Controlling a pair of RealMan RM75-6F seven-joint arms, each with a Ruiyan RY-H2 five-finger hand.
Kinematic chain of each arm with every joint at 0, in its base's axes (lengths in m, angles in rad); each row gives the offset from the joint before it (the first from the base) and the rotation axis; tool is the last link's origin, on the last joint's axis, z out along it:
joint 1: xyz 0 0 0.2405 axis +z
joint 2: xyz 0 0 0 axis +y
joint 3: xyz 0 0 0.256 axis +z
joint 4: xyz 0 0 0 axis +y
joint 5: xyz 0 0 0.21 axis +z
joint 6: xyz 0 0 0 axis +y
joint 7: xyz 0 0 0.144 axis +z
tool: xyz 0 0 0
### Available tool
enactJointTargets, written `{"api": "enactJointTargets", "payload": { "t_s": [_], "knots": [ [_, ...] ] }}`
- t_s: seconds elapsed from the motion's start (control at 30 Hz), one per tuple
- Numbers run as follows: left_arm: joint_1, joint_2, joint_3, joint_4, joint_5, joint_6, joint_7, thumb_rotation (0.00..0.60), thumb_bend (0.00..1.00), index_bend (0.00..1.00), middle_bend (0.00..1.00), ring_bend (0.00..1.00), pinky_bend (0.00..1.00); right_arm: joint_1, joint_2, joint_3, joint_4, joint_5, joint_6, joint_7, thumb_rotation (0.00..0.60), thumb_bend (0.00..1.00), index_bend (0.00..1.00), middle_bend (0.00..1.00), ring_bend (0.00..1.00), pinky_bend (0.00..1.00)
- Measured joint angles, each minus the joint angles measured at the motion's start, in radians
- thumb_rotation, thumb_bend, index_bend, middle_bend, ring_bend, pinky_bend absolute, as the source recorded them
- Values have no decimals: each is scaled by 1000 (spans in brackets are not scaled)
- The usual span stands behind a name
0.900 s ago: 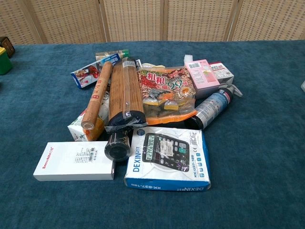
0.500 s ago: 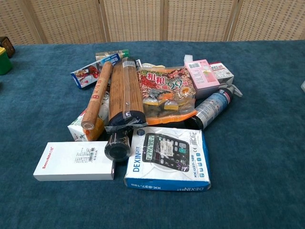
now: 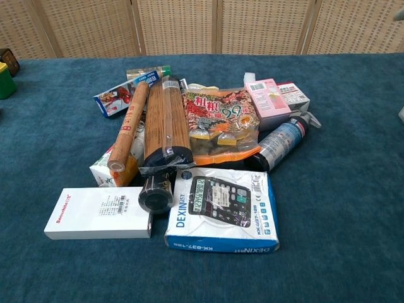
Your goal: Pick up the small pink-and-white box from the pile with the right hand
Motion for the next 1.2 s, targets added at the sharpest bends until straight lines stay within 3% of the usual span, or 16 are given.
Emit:
{"api": "enactJointTargets", "payload": {
  "t_s": [0.3, 0.6, 1.0, 1.2],
  "knots": [
    [-8, 1, -5, -2, -27, -16, 12, 600, 305, 50, 44, 127, 0, 225, -101, 58, 134, 34, -249, 17, 351, 312, 0, 0, 0, 42],
    [-22, 1, -16, 0, -63, -39, 28, 600, 304, 50, 44, 127, 0, 355, -248, 81, 373, 47, -370, 87, 362, 315, 0, 0, 0, 42],
    [-36, -2, -26, -10, -99, -58, 58, 600, 305, 49, 44, 127, 0, 485, -423, 54, 680, 13, -488, 211, 366, 266, 0, 0, 0, 1],
    [-40, -4, -27, -12, -108, -63, 66, 600, 305, 50, 44, 127, 0, 523, -490, 24, 793, -13, -516, 251, 402, 230, 0, 0, 0, 0]
  ]
}}
